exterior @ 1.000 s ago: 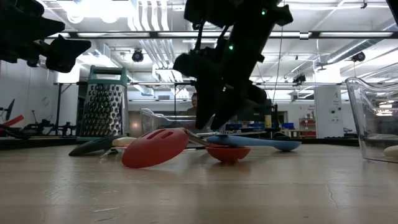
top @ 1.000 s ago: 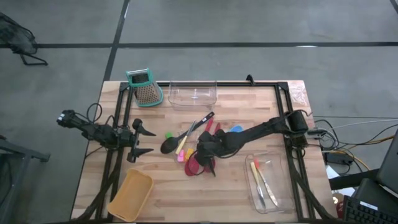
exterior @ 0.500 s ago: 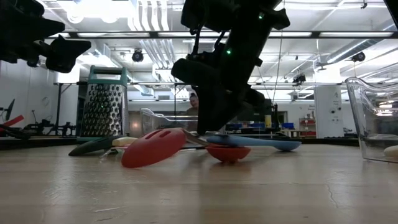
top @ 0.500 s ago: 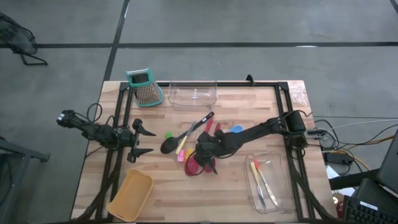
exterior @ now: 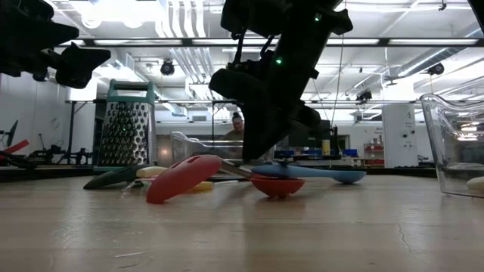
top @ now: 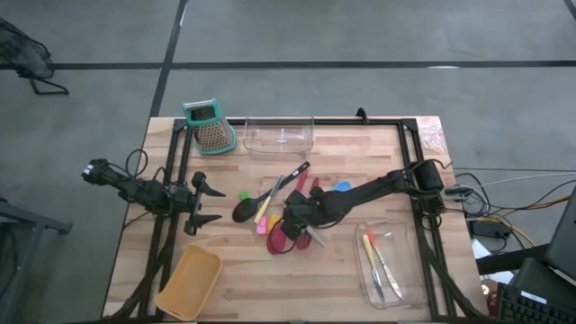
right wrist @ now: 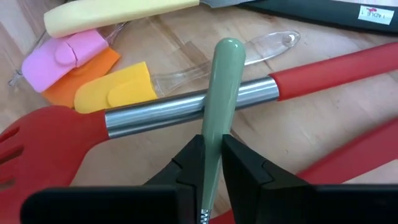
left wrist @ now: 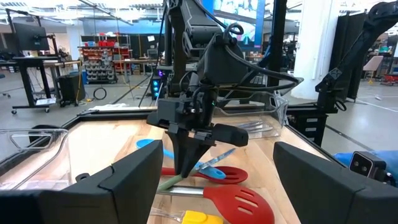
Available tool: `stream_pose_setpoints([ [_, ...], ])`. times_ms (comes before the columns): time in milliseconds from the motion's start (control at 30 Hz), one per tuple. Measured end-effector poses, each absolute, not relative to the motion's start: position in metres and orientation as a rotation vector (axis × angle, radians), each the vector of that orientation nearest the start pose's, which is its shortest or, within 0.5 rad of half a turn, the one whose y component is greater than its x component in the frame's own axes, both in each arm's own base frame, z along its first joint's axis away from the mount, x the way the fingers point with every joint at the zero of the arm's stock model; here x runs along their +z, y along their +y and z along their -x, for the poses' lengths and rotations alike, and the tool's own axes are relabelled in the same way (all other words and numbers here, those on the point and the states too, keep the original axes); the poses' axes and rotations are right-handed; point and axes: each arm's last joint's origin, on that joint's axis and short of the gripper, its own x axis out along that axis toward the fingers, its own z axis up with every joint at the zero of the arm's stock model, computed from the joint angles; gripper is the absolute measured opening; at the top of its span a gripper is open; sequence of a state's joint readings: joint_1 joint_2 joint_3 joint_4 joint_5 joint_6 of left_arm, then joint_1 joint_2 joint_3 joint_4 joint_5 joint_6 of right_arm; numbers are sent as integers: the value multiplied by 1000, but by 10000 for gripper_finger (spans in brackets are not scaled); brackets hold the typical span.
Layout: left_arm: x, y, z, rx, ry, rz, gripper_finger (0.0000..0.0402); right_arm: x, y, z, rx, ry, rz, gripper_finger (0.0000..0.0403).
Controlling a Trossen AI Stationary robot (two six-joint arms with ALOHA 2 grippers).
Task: Pick & Place Kitchen Items
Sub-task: Put the greenish gray knife into the bottom transparent bin
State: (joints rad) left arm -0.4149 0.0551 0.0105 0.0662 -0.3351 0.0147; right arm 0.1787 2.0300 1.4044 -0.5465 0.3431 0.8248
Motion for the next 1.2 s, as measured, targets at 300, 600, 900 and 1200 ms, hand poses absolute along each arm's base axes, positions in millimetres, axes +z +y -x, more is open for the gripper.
stream_pose_setpoints([
  [300, 169, -31, -94, -80, -21, -7, 312, 159, 63, -403, -579, 985, -419, 9],
  [600, 169, -31, -94, -80, -21, -7, 312, 164, 63, -401, -568, 983, -427, 12],
  [900, 169, -31, -94, -79, -21, -7, 312, 165, 63, -401, -547, 991, -446, 34],
  [1200, 169, -31, -94, -79, -21, -7, 312, 166, 62, -401, -554, 986, -443, 132],
])
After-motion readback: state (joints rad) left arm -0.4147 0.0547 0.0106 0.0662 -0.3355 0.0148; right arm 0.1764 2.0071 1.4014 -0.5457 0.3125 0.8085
